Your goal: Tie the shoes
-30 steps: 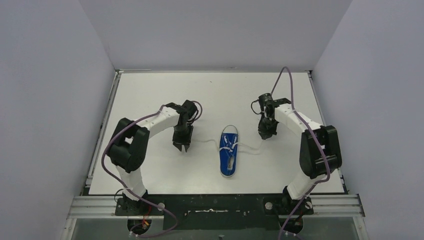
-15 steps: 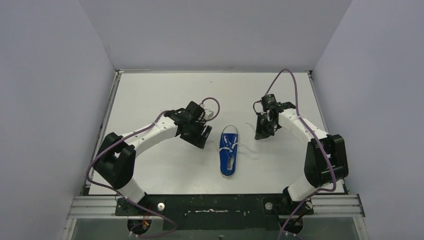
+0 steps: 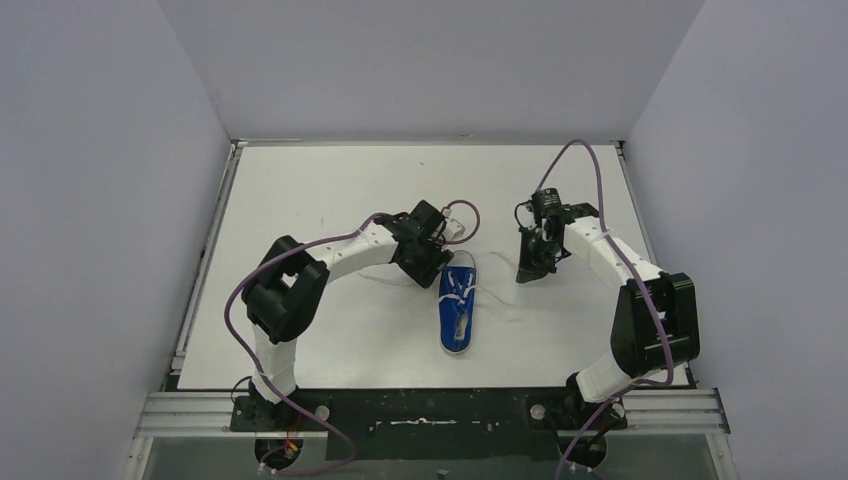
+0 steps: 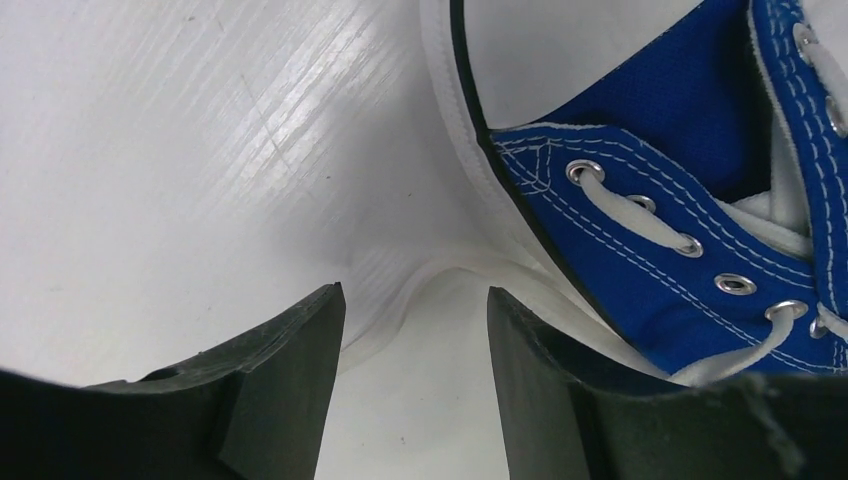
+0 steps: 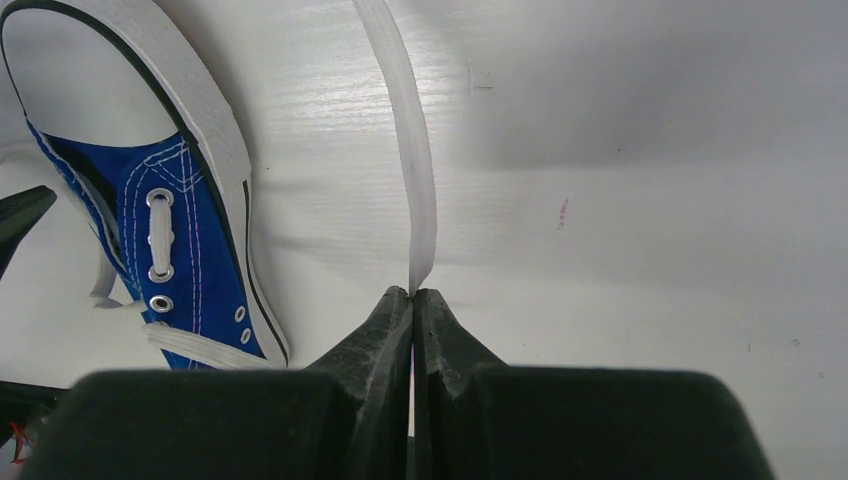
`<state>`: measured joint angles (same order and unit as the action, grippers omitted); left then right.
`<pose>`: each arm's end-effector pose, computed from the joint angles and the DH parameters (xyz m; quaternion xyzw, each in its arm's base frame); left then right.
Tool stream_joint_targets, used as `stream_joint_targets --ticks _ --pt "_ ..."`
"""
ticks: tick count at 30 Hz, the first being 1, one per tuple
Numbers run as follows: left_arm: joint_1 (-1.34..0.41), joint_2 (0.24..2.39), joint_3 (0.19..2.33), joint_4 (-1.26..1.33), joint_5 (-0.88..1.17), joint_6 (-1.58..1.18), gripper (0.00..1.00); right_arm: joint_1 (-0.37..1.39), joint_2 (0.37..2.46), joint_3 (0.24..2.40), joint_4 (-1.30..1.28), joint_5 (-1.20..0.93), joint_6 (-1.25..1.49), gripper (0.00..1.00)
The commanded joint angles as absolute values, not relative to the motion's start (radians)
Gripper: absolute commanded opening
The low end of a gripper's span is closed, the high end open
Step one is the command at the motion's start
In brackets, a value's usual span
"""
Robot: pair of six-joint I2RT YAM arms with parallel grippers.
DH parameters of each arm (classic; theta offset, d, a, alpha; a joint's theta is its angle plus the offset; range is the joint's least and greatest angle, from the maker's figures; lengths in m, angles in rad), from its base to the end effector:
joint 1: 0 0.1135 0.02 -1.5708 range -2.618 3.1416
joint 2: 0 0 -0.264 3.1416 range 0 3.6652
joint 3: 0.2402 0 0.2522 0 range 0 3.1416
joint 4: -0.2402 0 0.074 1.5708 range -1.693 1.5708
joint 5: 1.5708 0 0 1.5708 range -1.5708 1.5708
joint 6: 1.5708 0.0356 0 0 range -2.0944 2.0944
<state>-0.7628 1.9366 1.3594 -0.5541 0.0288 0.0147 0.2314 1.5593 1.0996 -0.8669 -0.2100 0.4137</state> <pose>0.2878 -0.2765 0.1775 0.3728 0.9018 -0.0927 0.1978 0.2800 0.0736 0.2170 0.0771 0.9842 0.1371 0.0819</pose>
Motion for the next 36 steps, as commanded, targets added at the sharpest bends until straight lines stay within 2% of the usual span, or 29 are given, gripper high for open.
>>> stream_joint_targets --ticks 1,5,8,11,12,15,16,27,33,36 --pt "-0.759 1.970 1.407 -0.492 0.094 0.058 0.51 0.223 1.506 1.138 -0.883 -0.218 0.391 0.00" --pt "-0.760 1.997 1.398 -0.480 0.108 0.053 0.50 0.220 1.512 1.137 -0.880 -0.227 0.394 0.00" --pt "-0.760 2.017 1.394 -0.481 0.104 0.057 0.44 0.220 1.508 1.133 -0.880 -0.228 0.396 0.00" --pt "-0.760 2.018 1.371 -0.484 0.074 0.058 0.29 0.217 1.496 1.129 -0.882 -0.227 0.397 0.00" --pt "-0.759 2.009 1.361 -0.495 0.058 0.055 0.21 0.216 1.492 1.130 -0.885 -0.227 0.398 0.00" --pt "-0.753 1.946 1.315 -0.509 0.032 0.021 0.04 0.203 1.477 1.135 -0.894 -0.244 0.407 0.00" --pt "-0.749 1.915 1.297 -0.516 0.041 0.009 0.01 0.199 1.470 1.136 -0.897 -0.255 0.409 0.00" --pt "-0.723 1.644 1.222 -0.468 0.423 -0.207 0.00 0.182 1.390 1.194 -0.936 -0.396 0.394 0.00" --pt "-0.727 1.603 1.131 -0.268 0.572 -0.249 0.00 0.184 1.356 1.235 -0.842 -0.604 0.457 0.00" --pt "-0.731 1.589 1.050 -0.052 0.640 -0.268 0.00 0.197 1.362 1.247 -0.781 -0.692 0.503 0.00"
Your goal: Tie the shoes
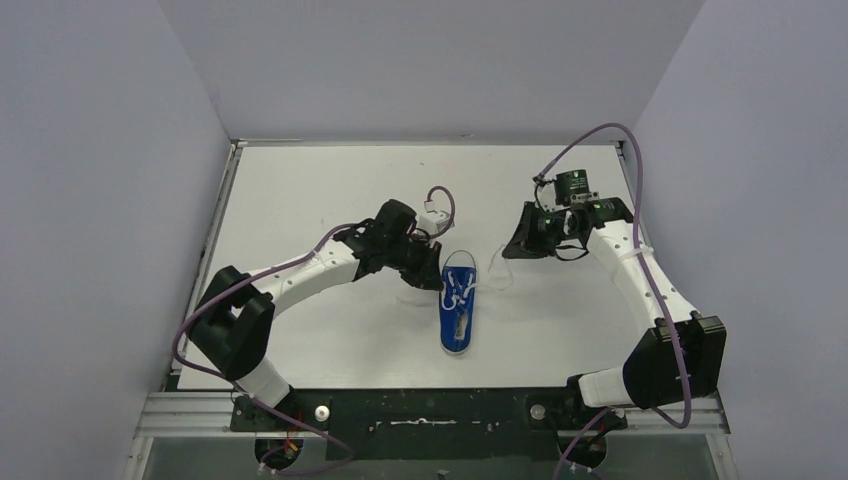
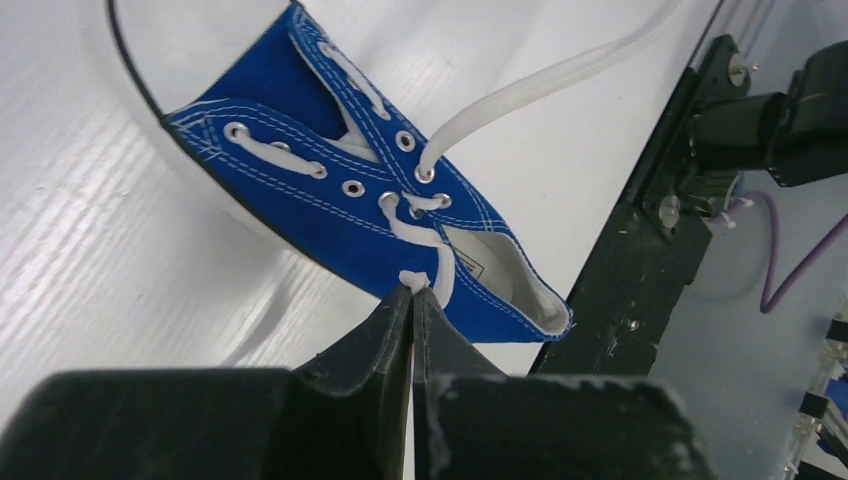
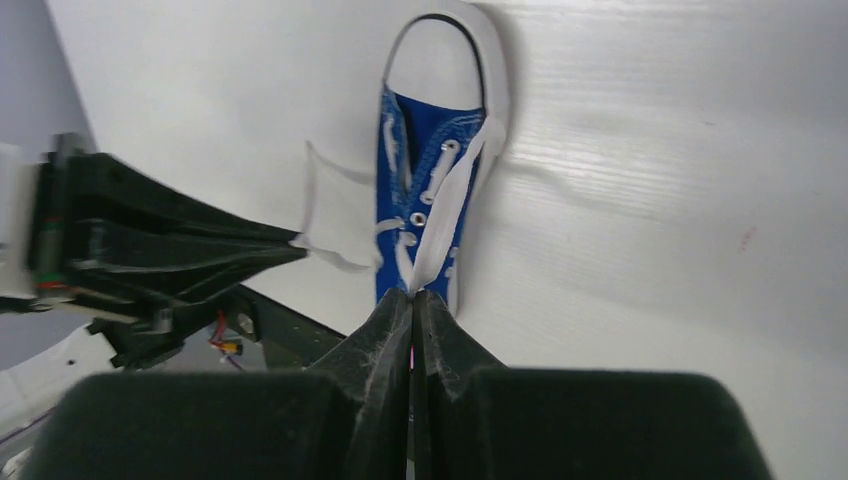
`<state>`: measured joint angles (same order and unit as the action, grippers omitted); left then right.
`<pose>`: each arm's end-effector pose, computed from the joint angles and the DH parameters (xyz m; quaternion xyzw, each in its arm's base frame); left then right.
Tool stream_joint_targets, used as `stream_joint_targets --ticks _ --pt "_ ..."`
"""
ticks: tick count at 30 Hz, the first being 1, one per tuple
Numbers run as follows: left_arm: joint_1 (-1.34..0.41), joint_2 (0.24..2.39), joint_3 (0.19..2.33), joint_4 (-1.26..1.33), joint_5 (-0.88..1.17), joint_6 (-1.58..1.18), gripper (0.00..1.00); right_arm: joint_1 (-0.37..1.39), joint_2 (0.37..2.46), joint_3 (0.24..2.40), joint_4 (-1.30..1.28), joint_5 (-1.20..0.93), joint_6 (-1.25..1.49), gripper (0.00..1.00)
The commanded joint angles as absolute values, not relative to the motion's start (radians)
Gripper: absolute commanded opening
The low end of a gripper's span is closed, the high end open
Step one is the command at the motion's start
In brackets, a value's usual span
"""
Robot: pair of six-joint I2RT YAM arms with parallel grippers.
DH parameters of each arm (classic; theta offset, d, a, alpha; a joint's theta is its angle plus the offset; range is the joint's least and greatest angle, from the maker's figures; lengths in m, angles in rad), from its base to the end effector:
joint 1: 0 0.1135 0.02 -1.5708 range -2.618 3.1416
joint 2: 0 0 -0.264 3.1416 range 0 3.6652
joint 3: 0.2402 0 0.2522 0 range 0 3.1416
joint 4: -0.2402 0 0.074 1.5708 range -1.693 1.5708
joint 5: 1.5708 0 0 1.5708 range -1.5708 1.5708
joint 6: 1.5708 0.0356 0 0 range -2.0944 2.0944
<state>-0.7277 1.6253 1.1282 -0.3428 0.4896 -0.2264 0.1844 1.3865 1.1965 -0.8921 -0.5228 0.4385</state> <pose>0.2492 -0.2444 0.2345 0.3087 0.8563 -0.3603 0.2041 0.2648 0.0675 0.2931 0.0568 0.9377 0.3103 0.1456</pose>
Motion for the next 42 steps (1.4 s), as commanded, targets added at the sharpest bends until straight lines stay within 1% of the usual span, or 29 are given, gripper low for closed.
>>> stream_joint_targets --ticks 1,9,13,16,20,30,42 --pt "-0.732 1.590 1.034 0.002 0.638 -0.274 0.00 0.204 1.365 1.255 -0.770 -0.714 0.513 0.00" --pt "-0.732 1.660 0.948 0.427 0.702 -0.307 0.00 0.230 1.408 1.327 -0.769 -0.760 0.558 0.00" --pt "-0.735 1.708 0.983 0.427 0.752 -0.261 0.00 0.230 1.423 1.364 -0.789 -0.774 0.575 0.00" --pt "-0.735 1.719 0.970 0.455 0.764 -0.235 0.00 0.230 1.435 1.382 -0.804 -0.779 0.587 0.00" --pt "-0.736 1.729 0.937 0.553 0.780 -0.244 0.00 0.233 1.457 1.385 -0.800 -0.794 0.609 0.00" --pt "-0.746 1.787 0.945 0.644 0.793 -0.286 0.00 0.248 1.481 1.408 -0.769 -0.831 0.663 0.00" --pt "-0.749 1.807 0.931 0.636 0.746 -0.253 0.11 0.261 1.482 1.404 -0.753 -0.836 0.698 0.00"
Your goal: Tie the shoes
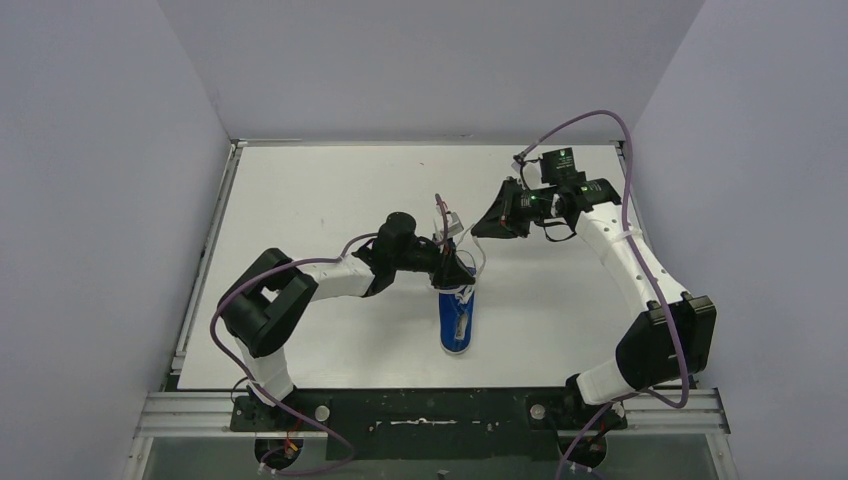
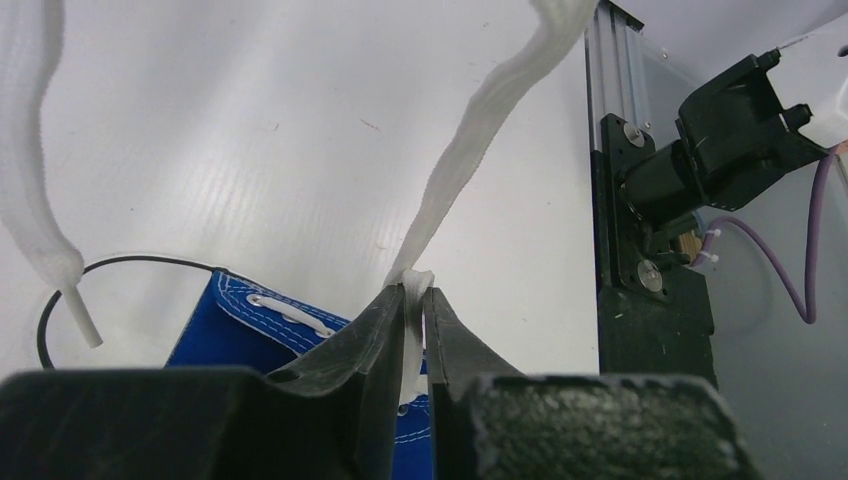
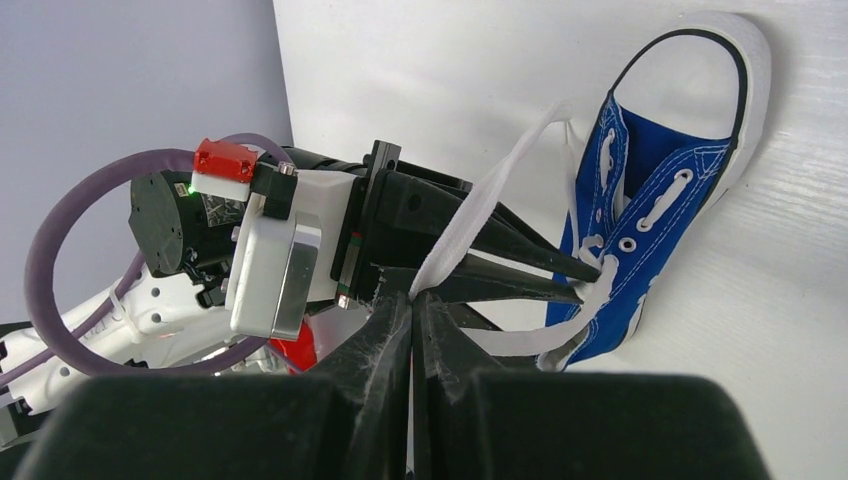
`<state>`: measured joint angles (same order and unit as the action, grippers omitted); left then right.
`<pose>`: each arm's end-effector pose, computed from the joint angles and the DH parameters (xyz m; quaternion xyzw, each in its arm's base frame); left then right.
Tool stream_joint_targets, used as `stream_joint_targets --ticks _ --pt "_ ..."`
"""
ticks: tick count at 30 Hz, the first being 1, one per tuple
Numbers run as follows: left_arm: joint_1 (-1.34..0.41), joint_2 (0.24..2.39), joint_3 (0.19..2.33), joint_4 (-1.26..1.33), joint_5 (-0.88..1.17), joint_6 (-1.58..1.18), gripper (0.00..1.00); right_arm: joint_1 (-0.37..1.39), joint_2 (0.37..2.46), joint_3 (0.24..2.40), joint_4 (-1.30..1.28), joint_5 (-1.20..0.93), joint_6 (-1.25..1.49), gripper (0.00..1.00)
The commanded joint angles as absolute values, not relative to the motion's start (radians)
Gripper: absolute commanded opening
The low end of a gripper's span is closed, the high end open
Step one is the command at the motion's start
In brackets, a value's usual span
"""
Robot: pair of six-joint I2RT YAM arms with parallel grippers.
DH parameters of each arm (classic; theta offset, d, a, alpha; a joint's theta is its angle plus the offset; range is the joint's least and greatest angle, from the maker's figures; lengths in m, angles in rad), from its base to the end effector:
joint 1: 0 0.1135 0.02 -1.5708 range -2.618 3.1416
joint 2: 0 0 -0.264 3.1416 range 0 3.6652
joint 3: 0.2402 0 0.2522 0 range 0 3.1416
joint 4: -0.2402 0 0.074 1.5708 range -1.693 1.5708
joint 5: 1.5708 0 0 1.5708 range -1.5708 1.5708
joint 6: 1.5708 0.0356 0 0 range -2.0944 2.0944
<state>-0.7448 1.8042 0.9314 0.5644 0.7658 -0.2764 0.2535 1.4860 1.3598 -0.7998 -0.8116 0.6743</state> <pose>0.2622 -0.2753 0.1910 0.3882 0.6772 -0.5307 0.3302 0.2911 0.1021 0.3265 0.0597 0.8784 0.4651 0.0928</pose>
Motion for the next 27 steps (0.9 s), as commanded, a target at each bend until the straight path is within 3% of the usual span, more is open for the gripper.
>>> stream_joint_targets --ticks 1,14,27 --pt "-0.749 1.807 0.931 0.637 0.738 -0.252 0.13 0.261 1.481 1.403 -0.751 -0.836 0.700 0.00" --pt "-0.756 1.844 0.951 0.671 0.720 -0.265 0.26 0.272 1.489 1.398 -0.724 -0.845 0.732 0.00" --pt "-0.755 1.840 0.925 0.684 0.641 -0.255 0.30 0.273 1.479 1.394 -0.730 -0.848 0.741 0.00"
